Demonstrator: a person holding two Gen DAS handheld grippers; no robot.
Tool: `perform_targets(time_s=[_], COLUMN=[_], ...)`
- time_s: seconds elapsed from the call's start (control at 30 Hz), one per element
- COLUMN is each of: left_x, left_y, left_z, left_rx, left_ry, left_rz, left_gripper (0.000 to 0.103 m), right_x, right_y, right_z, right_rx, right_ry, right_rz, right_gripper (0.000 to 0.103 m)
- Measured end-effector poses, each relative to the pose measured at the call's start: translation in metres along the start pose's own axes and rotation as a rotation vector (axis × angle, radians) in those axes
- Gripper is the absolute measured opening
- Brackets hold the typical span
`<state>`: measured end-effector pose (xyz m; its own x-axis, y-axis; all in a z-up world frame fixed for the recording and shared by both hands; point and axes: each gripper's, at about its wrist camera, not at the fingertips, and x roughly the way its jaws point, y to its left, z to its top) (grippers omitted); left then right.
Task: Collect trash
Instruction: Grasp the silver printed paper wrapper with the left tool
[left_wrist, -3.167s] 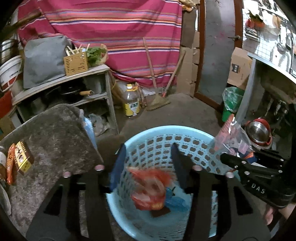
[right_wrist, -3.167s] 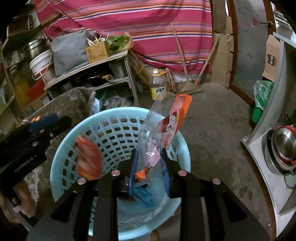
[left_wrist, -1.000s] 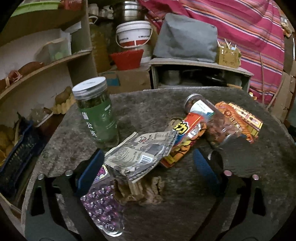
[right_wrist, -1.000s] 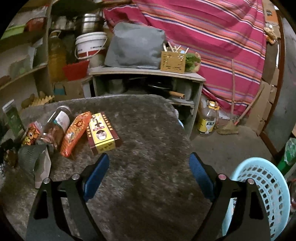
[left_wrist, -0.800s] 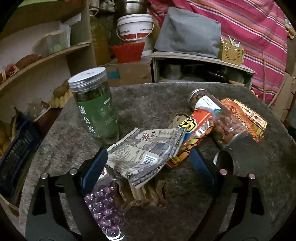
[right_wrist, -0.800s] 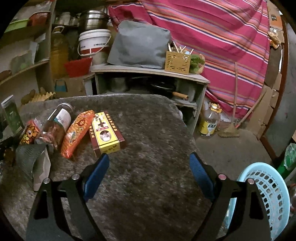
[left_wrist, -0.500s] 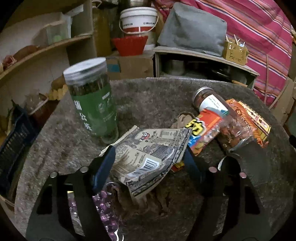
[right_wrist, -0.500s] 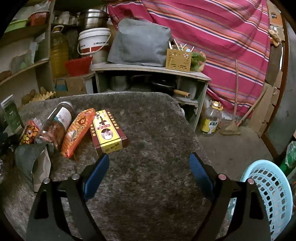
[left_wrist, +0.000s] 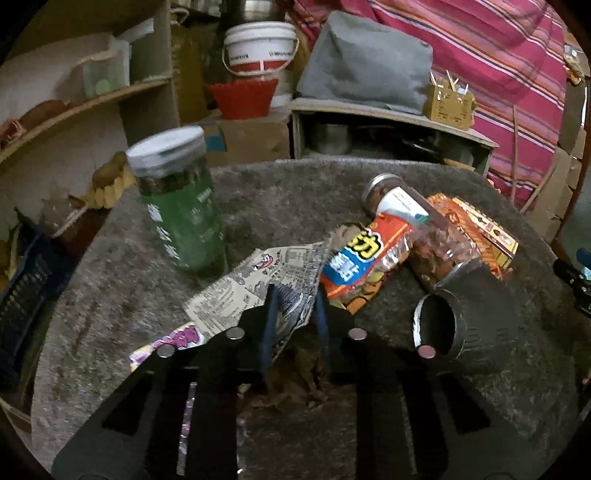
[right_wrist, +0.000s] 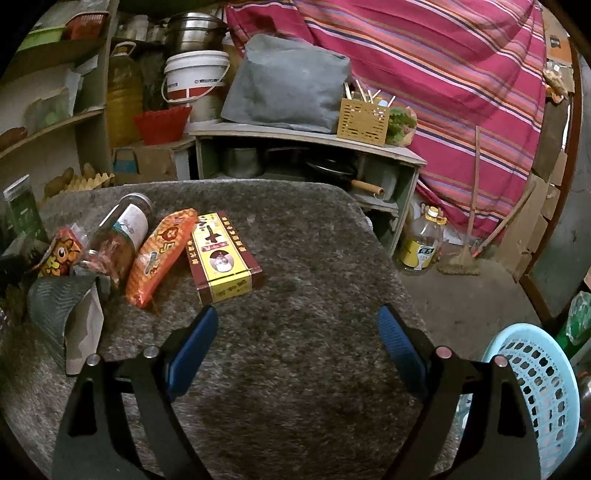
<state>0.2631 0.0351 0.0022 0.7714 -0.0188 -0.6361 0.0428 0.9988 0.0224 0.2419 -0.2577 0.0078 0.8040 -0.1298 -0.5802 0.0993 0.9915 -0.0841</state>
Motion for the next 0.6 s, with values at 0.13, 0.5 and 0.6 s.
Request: perform_targets(time_s=[0.13, 0.5, 0.6], left_x=[-0.014, -0.058, -0.078], left_y=[0.002, 0.019, 0.035], left_z=[0.002, -0.002, -0.006], left_rx=[0.007, 0.032, -0.004], left_ry=[-0.051, -0.158, -0.197], left_rz=[0.031, 0.091, 0.090], left_gripper=[0.002, 0.001, 0.001], right_x=[-0.002, -0.020, -0.018], right_y=[0.004, 0.041, 0.052], right_z=[0.000, 0.006, 0.003], right_rx=[-0.009, 0.009, 0.014], right_ry=[-0.004, 0.004, 0.020], right_rz=[0.001, 0.068, 0.074], right_gripper=[0.087, 0.087, 0.087])
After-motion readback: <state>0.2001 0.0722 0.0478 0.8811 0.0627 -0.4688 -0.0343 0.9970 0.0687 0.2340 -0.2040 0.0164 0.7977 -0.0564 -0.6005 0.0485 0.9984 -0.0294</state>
